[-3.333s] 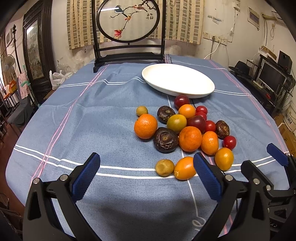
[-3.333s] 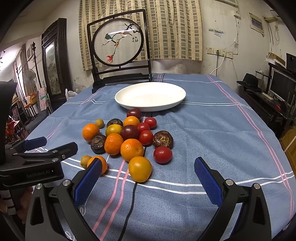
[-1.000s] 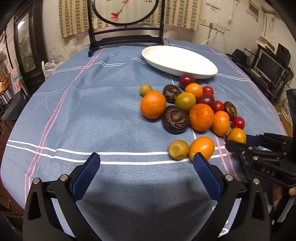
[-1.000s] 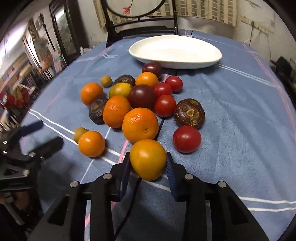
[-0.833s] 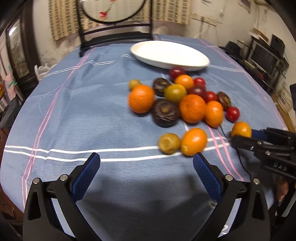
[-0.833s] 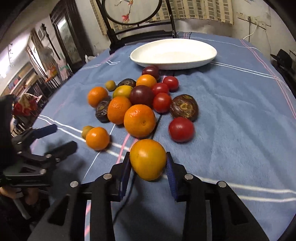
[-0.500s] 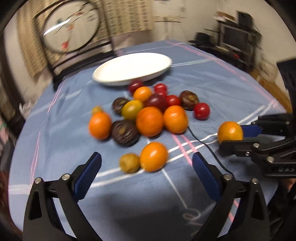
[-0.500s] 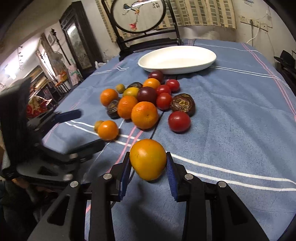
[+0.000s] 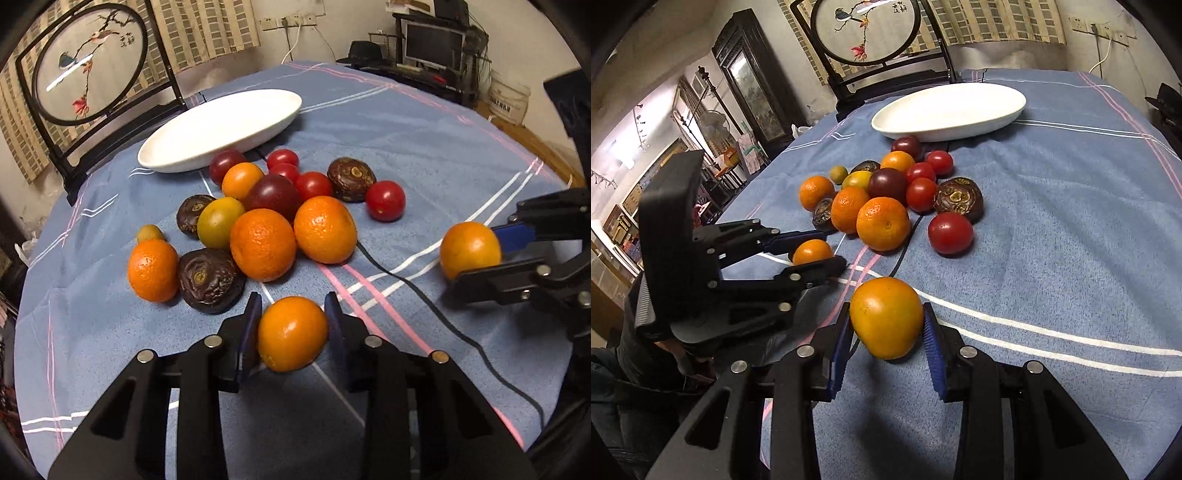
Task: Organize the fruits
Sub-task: 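Grasp the yellow-orange tomato with the right tool while the left tool grasps an orange, then carry both fruits over the white plate and open both tools to release, then grasp the olive-green fruit with the left tool while the right tool grasps a red tomato, then lower both held fruits onto the white plate and open both tools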
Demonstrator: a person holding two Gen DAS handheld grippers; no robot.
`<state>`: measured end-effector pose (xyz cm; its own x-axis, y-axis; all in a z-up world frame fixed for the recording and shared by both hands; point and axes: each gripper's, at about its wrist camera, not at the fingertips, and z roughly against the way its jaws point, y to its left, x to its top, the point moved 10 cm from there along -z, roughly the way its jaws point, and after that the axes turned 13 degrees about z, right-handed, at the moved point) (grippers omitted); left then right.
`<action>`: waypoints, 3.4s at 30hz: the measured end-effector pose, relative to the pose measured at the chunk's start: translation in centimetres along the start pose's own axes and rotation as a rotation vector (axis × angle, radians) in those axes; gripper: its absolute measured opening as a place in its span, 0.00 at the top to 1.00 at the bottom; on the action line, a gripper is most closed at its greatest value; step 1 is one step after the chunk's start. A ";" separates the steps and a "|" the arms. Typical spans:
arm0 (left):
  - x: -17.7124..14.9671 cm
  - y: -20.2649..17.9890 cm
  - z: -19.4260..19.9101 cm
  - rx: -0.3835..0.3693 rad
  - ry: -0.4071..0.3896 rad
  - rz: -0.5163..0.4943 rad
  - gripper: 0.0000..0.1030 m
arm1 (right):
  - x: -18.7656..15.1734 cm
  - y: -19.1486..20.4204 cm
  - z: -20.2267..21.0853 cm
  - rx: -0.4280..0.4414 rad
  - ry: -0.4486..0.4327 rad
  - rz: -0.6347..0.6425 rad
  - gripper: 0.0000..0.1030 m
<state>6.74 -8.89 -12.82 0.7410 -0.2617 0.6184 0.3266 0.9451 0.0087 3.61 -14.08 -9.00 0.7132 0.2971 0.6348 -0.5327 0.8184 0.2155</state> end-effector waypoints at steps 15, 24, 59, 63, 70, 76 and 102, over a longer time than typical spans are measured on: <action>14.8 5.5 1.0 -0.066 -0.151 0.165 0.66 | 15.0 -3.1 -0.2 -0.202 -0.106 0.203 0.64; 19.2 10.7 -9.7 0.044 0.010 0.329 0.66 | 19.1 -10.9 -10.4 -0.282 0.042 0.143 0.64; -1.1 6.0 2.5 -0.009 0.023 0.370 0.08 | 2.9 -4.5 3.1 -0.301 -0.080 -0.017 0.34; -2.3 5.5 1.2 0.000 0.072 0.381 0.47 | 2.4 -4.3 3.0 -0.293 -0.074 -0.015 0.34; -2.1 4.1 1.4 0.019 0.055 0.323 0.73 | 2.1 -4.0 1.8 -0.294 -0.031 0.018 0.34; -1.0 4.1 2.9 0.021 0.005 0.307 0.73 | 2.0 -4.2 -1.1 -0.334 0.086 0.067 0.36; 16.3 7.0 2.0 0.020 -0.134 0.264 0.73 | 17.0 -5.8 -0.9 -0.347 -0.092 0.203 0.69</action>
<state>19.96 -6.11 -1.12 0.7141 0.0209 0.6997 0.1201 0.9811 -0.1519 19.20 -13.32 -0.11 0.5573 0.4371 0.7059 -0.4615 0.8699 -0.1742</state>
